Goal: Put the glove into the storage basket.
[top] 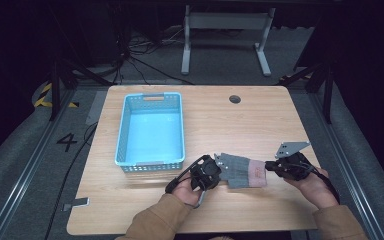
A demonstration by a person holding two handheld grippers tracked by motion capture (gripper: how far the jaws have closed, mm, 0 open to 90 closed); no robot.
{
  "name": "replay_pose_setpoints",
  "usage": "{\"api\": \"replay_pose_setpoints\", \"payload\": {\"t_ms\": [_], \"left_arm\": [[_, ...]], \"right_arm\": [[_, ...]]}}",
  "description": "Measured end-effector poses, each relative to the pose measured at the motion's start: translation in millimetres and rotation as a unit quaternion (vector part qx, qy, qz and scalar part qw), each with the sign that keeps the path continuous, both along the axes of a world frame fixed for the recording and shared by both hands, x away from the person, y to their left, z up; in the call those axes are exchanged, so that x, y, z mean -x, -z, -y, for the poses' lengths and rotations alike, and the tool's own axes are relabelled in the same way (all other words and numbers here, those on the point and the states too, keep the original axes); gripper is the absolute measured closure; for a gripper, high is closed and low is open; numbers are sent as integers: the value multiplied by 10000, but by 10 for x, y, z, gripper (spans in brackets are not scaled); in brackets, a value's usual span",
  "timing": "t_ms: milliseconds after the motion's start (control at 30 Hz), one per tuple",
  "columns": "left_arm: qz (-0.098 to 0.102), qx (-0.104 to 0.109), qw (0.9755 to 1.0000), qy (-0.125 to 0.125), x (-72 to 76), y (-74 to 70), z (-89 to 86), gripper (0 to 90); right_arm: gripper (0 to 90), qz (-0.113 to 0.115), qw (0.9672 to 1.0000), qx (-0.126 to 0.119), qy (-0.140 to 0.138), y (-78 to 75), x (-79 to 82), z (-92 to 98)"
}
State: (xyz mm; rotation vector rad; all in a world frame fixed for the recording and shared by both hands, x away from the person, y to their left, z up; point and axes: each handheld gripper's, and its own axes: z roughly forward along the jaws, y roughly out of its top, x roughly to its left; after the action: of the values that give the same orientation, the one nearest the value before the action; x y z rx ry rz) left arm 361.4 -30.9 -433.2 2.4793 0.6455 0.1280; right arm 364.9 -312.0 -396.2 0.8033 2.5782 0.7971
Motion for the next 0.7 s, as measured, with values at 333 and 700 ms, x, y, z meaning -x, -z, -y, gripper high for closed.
{"api": "replay_pose_setpoints", "payload": {"t_ms": [333, 700], "left_arm": [[38, 34, 10000, -8, 29, -25, -7, 879], [-63, -103, 9999, -33, -29, 69, 14, 876]], "right_arm": [[864, -90, 9997, -198, 136, 61, -175, 23], [853, -420, 9986, -159, 288, 233, -266, 36]]}}
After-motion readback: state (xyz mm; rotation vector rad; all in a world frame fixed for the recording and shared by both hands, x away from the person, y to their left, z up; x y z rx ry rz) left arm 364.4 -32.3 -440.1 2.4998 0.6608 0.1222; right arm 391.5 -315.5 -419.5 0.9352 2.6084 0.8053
